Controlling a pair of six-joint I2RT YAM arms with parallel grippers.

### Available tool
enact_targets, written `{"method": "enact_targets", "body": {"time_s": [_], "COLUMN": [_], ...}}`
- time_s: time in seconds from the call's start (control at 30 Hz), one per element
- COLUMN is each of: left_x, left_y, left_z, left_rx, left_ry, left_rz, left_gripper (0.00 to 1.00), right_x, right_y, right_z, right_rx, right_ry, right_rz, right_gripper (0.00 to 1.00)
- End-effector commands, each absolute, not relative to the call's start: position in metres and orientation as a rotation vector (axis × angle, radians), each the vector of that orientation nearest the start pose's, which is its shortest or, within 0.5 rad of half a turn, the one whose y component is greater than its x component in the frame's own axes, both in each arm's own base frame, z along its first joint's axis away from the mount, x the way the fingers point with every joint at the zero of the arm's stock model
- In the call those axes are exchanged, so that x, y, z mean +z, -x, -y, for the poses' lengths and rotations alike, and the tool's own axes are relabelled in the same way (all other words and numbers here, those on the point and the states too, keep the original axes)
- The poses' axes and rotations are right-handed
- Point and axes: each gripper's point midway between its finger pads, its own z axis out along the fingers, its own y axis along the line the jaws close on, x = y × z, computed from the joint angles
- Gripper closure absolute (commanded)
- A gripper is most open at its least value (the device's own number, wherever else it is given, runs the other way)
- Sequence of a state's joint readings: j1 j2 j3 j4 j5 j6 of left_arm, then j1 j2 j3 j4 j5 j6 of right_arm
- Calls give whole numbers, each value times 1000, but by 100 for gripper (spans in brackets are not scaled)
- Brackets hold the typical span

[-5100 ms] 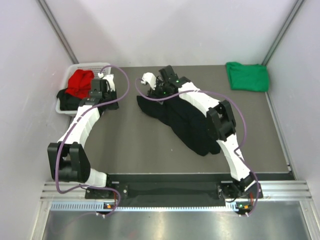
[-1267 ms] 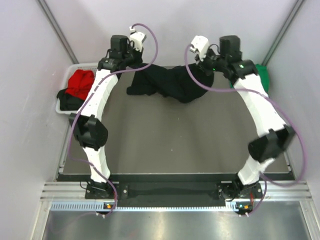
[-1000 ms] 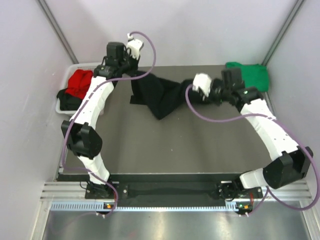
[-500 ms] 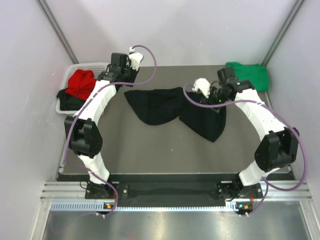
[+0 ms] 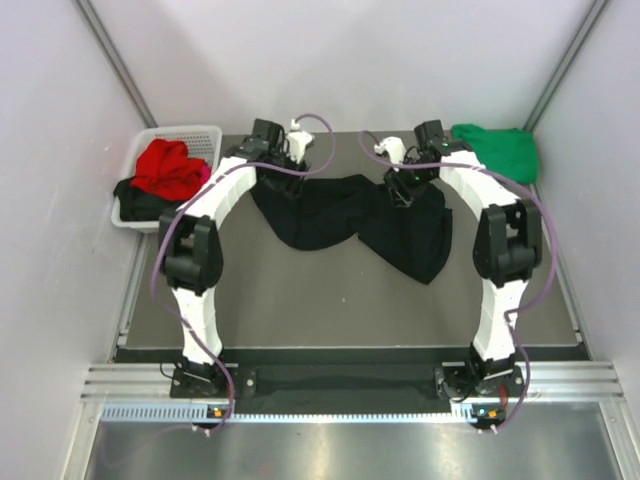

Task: Fold and stack the t-shirts
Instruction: Flatten the tshirt out

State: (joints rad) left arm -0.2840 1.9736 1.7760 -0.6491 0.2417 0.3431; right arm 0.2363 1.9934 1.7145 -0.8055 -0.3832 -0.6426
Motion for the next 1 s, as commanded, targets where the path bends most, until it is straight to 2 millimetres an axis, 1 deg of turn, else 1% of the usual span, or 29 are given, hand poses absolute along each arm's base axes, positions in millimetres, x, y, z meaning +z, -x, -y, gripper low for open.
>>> {"method": "enact_targets", "body": {"time_s": [0.0, 0.03, 0.07, 0.1, 0.13, 0.2, 0.23, 0.27, 0.3, 0.33, 0.37, 0.4, 0.43, 0.47, 0.5, 0.53, 0.6, 0.63, 0.7, 0.73, 0.77, 0.8, 0.83, 0.87, 0.9, 0.93, 0.97], "left_x": [123, 110, 105, 105, 91, 83, 74, 72, 72, 72, 75, 78, 87, 92, 96, 106, 120, 123, 136, 141, 146, 160, 166, 175, 191, 200, 213], "left_y": [-483, -487, -490, -496, -498, -503, -504, -505, -507, -508, -510, -511, -514, -516, -518, -521, -524, -525, -526, -527, -527, -528, -528, -528, -528, -528, -529], "left_z": [173, 174, 173, 175, 174, 174, 173, 172, 173, 172, 172, 170, 170, 171, 169, 168, 168, 166, 167, 167, 167, 165, 164, 163, 162, 161, 160], "left_rx": [-314, -310, -303, -297, -295, -280, -276, -268, -269, -265, -259, -243, -237, -233, -218, -208, -194, -188, -188, -187, -183, -175, -163, -155, -146, -138, -126], "left_ry": [-791, -791, -786, -780, -775, -772, -774, -772, -767, -762, -757, -741, -732, -731, -726, -716, -707, -703, -696, -690, -686, -677, -669, -663, -654, -649, -645], "left_rz": [-2360, -2378, -2387, -2387, -2418, -2433, -2452, -2452, -2449, -2449, -2442, -2439, -2417, -2403, -2392, -2369, -2337, -2332, -2307, -2300, -2287, -2261, -2251, -2234, -2200, -2184, -2159], "left_gripper": [39, 38, 37, 37, 37, 41, 44, 57, 67, 81, 100, 100, 100, 100, 100, 100, 100, 100, 100, 100, 100, 100, 100, 100, 100, 100, 100], "right_x": [129, 133, 125, 123, 124, 115, 110, 107, 103, 98, 97, 93, 89, 85, 83, 79, 76, 75, 74, 75, 79, 83, 98, 107, 120, 144, 158], "right_y": [-479, -487, -490, -492, -496, -498, -500, -500, -497, -495, -493, -485, -482, -474, -472, -468, -465, -463, -463, -465, -469, -470, -473, -478, -480, -481, -483], "right_z": [-163, -165, -165, -166, -167, -168, -167, -168, -168, -170, -172, -172, -174, -174, -174, -175, -173, -172, -173, -169, -169, -169, -168, -170, -170, -170, -170], "right_rx": [405, 399, 400, 399, 397, 404, 406, 410, 424, 449, 464, 496, 522, 546, 557, 569, 571, 568, 556, 520, 501, 491, 466, 451, 438, 416, 397], "right_ry": [1098, 1094, 1093, 1091, 1090, 1093, 1088, 1091, 1097, 1107, 1119, 1129, 1150, 1159, 1164, 1176, 1176, 1176, 1183, 1185, 1178, 1174, 1164, 1152, 1140, 1129, 1124], "right_rz": [-2217, -2202, -2215, -2216, -2209, -2227, -2237, -2243, -2259, -2266, -2271, -2300, -2304, -2330, -2339, -2349, -2367, -2372, -2374, -2380, -2364, -2352, -2325, -2296, -2269, -2225, -2193], "right_gripper": [48, 47, 47, 45, 44, 43, 42, 42, 41, 41, 41, 41, 41, 41, 42, 42, 42, 42, 58, 72, 90, 95, 100, 100, 100, 100, 100]}}
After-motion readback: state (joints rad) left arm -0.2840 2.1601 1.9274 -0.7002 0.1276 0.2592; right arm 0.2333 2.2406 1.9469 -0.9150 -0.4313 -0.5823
